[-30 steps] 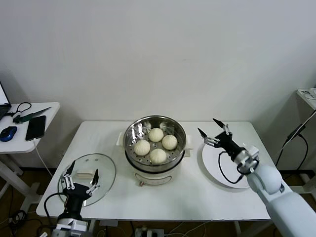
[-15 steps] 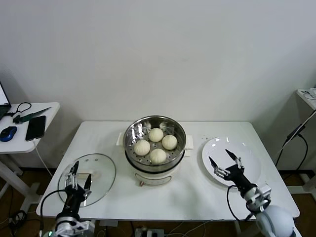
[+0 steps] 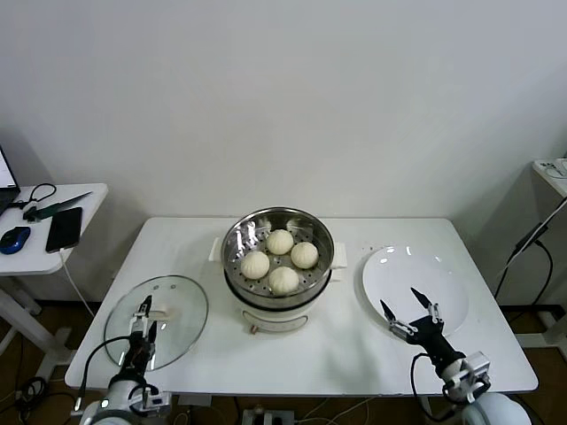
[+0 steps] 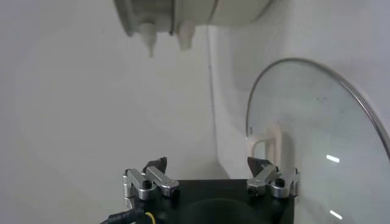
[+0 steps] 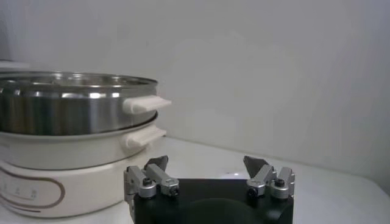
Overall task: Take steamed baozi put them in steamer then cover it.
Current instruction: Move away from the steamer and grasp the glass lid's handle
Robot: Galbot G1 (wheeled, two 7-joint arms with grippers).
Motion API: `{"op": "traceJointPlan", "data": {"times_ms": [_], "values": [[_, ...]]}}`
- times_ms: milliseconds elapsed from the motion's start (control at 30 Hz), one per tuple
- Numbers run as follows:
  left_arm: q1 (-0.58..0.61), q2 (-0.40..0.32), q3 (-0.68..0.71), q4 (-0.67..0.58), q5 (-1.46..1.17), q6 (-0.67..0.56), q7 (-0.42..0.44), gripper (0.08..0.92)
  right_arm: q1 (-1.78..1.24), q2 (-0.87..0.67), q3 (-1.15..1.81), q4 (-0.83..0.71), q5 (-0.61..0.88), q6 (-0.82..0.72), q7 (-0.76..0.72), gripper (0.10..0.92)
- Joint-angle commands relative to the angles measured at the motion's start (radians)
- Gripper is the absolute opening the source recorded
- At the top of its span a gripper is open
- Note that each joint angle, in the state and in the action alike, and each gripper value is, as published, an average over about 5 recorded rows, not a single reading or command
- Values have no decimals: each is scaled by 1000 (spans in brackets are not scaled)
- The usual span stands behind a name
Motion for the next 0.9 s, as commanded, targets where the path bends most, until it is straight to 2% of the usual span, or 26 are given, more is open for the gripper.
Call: {"op": "traceJointPlan", "data": {"times_ms": [33,500,800,900], "values": [[-141,25,7,211,50,1,-54,823,-24,25,18,-6,-29,2,-2,823],[-266,41,11,329,13,-2,-106,823,-16,38,19,-18,-49,11,-7,823],[-292,46,11,371,-39,-32,-131,823,-5,46,16,-32,-74,21,-14,823],[-288,46,14,370,-57,-43,-131,792,1,50,13,-40,-81,24,-17,823]]}}
